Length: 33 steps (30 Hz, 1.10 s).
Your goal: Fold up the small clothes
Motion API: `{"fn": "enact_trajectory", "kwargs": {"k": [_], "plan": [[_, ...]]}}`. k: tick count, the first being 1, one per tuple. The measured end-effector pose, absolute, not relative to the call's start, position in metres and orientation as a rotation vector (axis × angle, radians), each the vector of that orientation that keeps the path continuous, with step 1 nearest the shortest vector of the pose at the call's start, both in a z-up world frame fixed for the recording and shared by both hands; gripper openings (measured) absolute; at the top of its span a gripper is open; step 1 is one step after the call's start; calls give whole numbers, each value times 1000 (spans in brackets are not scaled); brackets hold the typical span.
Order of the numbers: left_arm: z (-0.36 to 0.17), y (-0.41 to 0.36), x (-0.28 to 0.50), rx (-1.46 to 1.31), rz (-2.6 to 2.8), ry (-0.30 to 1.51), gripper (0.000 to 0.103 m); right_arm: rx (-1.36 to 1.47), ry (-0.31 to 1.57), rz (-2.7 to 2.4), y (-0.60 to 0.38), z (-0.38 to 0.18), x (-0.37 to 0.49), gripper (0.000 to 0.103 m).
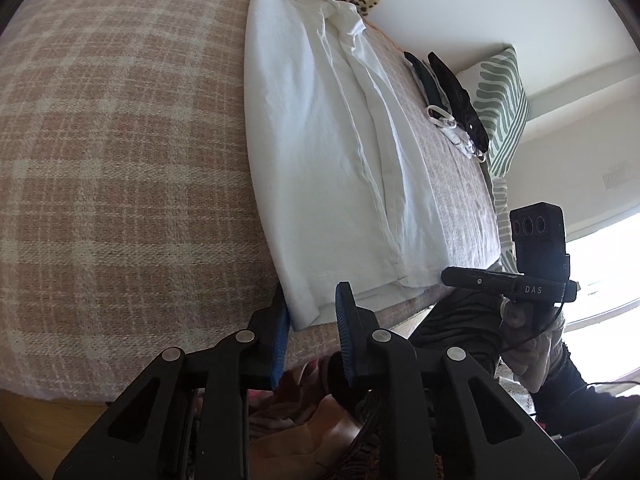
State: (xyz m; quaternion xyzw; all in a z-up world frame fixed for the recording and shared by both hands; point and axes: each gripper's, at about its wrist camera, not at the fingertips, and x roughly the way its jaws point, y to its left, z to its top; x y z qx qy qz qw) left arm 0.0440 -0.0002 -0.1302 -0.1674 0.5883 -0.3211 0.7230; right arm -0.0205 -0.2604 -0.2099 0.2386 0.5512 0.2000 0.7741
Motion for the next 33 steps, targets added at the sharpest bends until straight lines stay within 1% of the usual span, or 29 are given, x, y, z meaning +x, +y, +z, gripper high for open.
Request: {"fn": "enact_trajectory", "kwargs": {"k": [1,3,12,18,27,33], "plan": [[-130,-2,43,-364,-721,1295,8,517,1190,440,-262,-208,-23,32],[-125,-5,41,-357,-748,1266,6,519,1195,459,-256,-209,-18,10],[-96,-9,47,-411,-823,1155,4,674,1075,526,-278,-192,-12,6],[-85,-6,60,-438,-822,1110,4,698,1017,523,-295,-174,-1,6],[-78,-6,102,-456,-792,1052,3,658,964,463,-315,-150,31,5],[-76,-6,112,-371,-807,1074,3,563,987,446,-326,-147,34,5]]}}
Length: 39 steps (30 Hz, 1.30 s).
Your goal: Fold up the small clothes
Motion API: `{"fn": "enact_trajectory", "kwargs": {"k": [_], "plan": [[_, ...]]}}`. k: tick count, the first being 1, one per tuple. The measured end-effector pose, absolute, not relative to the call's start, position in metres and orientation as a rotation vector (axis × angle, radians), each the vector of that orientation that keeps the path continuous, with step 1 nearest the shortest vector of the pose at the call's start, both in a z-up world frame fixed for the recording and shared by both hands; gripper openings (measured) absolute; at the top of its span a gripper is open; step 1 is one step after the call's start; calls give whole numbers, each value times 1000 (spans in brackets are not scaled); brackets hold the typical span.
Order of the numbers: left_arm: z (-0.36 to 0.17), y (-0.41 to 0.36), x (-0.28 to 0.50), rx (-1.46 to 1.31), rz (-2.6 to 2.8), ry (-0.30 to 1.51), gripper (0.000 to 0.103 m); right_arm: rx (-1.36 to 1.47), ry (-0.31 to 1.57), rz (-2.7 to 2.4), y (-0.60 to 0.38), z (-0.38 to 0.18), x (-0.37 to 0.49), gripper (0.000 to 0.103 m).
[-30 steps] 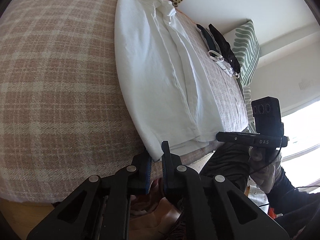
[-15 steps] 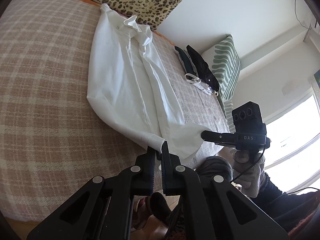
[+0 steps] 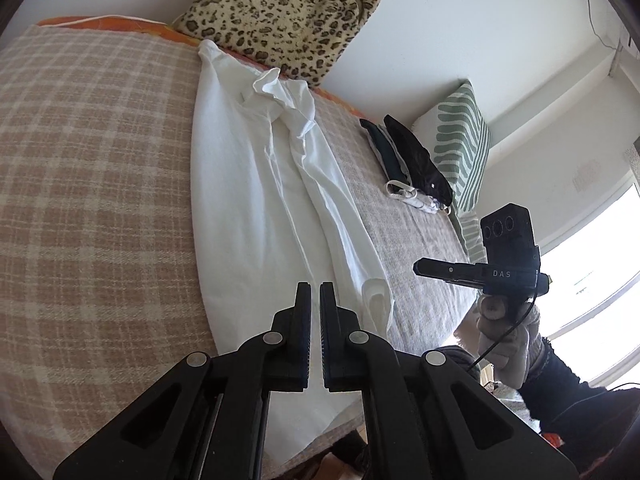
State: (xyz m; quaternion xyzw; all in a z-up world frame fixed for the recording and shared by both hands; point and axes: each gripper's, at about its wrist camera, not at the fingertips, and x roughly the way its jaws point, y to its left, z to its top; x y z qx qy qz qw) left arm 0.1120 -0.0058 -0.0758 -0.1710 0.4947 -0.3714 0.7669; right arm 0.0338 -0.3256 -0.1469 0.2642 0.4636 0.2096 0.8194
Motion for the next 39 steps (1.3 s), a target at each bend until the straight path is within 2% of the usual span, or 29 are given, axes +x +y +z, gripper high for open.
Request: {"fn": "enact_trajectory", "kwargs": {"k": [5,7,9,11,15,19,22,27,31,32,35,39], "plan": [[-84,9,103,-346,-728,1185,15,576,1083,421,-323,-157,23,5],[-90,12,96,-348,-700,1237,27,631,1144,405,-323,-170,23,14],[-96,14,86,-342,-680,1277,32,687,1174,376,-325,-179,25,35],[-102,14,78,-344,-672,1297,33,714,1172,336,-326,-181,30,39],[-110,14,69,-369,-658,1325,33,752,1146,374,-316,-171,49,39],[-113,11,63,-360,-666,1335,33,473,1126,432,-280,-151,68,39],[-114,9,59,-361,-667,1346,33,277,1145,516,-257,-149,76,44],[-120,3,54,-350,-661,1383,33,112,1160,570,-236,-156,79,47],[-123,6,51,-385,-656,1402,33,101,1142,603,-232,-159,76,47],[-123,7,52,-392,-656,1403,33,103,1137,617,-232,-158,74,47],[-123,11,53,-405,-644,1398,33,82,1117,636,-235,-155,67,31],[-120,17,53,-397,-622,1383,33,69,1099,653,-242,-148,63,30]]}}
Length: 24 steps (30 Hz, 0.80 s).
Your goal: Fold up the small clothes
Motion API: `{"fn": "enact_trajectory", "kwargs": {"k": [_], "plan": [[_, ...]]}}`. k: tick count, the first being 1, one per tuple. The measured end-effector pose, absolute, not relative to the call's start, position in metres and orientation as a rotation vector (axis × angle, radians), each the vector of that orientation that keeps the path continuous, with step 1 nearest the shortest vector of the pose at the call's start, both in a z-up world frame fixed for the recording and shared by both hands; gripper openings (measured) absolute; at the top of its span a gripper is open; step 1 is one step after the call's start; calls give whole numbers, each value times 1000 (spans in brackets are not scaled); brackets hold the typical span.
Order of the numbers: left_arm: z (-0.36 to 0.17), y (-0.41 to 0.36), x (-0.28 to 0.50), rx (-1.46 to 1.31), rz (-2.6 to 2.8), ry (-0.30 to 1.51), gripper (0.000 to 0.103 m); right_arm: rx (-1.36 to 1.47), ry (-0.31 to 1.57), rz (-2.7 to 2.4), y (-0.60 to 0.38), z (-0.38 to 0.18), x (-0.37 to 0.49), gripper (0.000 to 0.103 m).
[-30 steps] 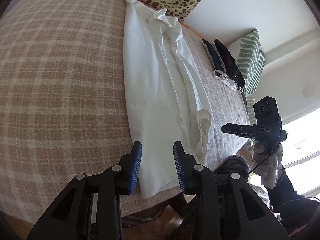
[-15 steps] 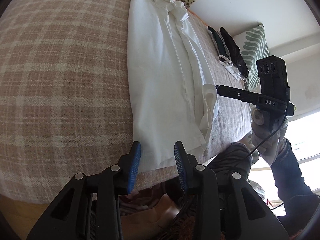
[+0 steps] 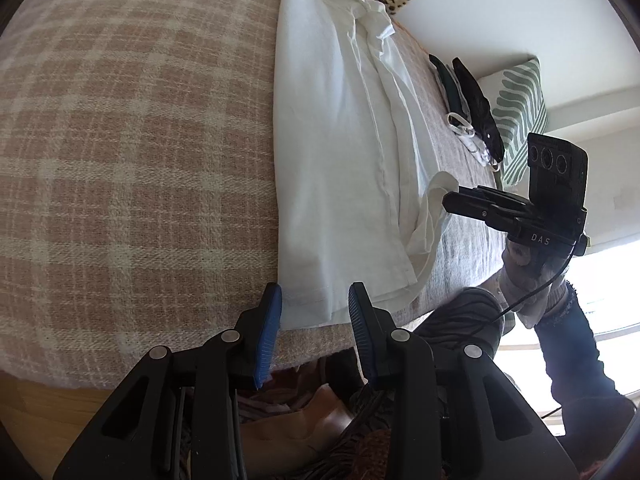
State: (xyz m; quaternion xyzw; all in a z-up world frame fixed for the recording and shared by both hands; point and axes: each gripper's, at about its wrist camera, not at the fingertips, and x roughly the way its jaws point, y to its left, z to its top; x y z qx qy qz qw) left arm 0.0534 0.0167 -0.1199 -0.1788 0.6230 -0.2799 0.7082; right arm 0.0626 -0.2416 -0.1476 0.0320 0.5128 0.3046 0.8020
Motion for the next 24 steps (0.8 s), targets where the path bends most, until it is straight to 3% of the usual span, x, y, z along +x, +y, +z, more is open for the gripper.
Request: {"fn": "enact_trajectory", "kwargs": {"k": [2,4,6,9,11,12,13,14,18,24], "plan": [[-121,15,55,-384,-613,1397,35,62,1093,653,-244,-145,64,31],[-123,12,54,-369,-602,1407,48,68,1092,659,-245,-144,68,33],[-122,10,53,-366,-614,1404,54,70,1090,658,-243,-145,70,44],[-122,8,51,-357,-620,1390,54,51,1092,664,-236,-151,69,45],[-123,9,50,-368,-628,1385,50,6,1091,677,-230,-153,62,41],[-124,10,51,-381,-635,1384,40,-17,1083,673,-228,-153,59,27],[-126,10,51,-395,-640,1387,23,-39,1078,664,-226,-152,56,20],[-128,10,52,-402,-640,1391,18,-49,1067,654,-226,-151,54,12],[-124,5,54,-419,-670,1362,8,-27,1008,634,-236,-139,49,7],[-97,0,73,-444,-724,1290,6,22,932,612,-255,-118,52,7]]}}
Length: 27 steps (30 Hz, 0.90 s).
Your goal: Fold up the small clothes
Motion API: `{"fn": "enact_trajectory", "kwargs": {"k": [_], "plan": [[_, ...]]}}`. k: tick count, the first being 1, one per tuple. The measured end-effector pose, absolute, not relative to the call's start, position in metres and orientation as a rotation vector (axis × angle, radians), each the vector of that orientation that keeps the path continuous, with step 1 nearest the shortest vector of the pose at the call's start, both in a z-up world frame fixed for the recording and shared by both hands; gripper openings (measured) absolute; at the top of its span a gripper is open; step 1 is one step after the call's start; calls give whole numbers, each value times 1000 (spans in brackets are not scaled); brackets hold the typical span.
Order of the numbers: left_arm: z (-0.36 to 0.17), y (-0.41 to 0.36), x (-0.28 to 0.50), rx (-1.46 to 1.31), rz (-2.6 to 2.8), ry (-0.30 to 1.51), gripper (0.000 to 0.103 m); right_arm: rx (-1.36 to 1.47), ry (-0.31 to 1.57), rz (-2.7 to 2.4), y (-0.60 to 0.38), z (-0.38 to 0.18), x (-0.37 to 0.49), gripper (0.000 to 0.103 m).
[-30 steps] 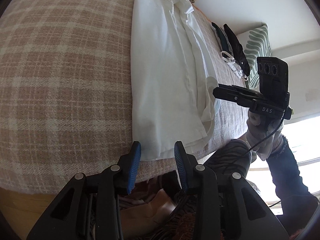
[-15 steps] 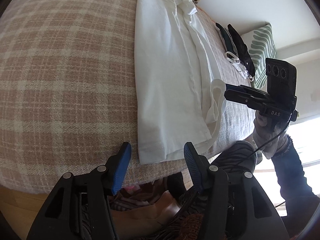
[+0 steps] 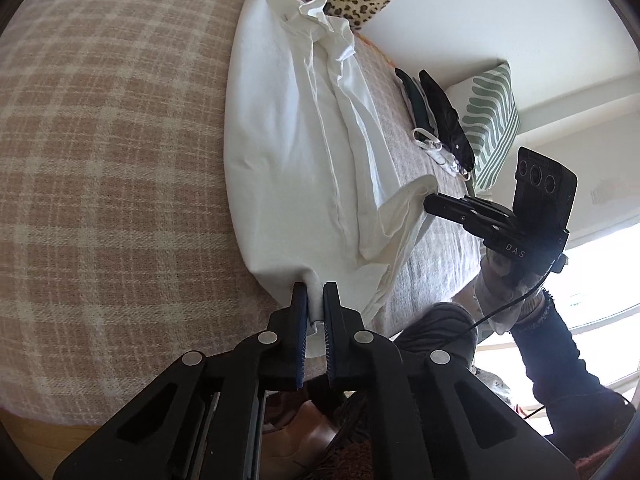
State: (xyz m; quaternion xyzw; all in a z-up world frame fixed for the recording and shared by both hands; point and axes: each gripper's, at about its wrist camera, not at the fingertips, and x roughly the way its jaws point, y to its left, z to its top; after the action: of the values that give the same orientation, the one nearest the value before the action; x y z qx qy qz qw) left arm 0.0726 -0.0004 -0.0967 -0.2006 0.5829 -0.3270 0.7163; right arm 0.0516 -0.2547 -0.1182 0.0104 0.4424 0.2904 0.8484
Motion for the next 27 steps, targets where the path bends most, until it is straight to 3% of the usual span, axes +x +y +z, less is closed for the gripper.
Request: {"fn": "enact_trajectory", "kwargs": {"k": [7,14,17,19,27], "plan": [[-78,-5,129,-473,-719,1220,6,83,909,552,-272,-110,86,7],[-92,-9,184,-489,-630,1213,7,157,949,448,-294,-122,131,6],[-92,-4,201,-497,-597,1199,21,205,982,441,-303,-132,144,7],[-89,2,208,-494,-563,1186,43,276,992,434,-313,-137,148,7],[-81,19,196,-417,-613,1119,44,479,956,465,-345,-145,131,19]]}}
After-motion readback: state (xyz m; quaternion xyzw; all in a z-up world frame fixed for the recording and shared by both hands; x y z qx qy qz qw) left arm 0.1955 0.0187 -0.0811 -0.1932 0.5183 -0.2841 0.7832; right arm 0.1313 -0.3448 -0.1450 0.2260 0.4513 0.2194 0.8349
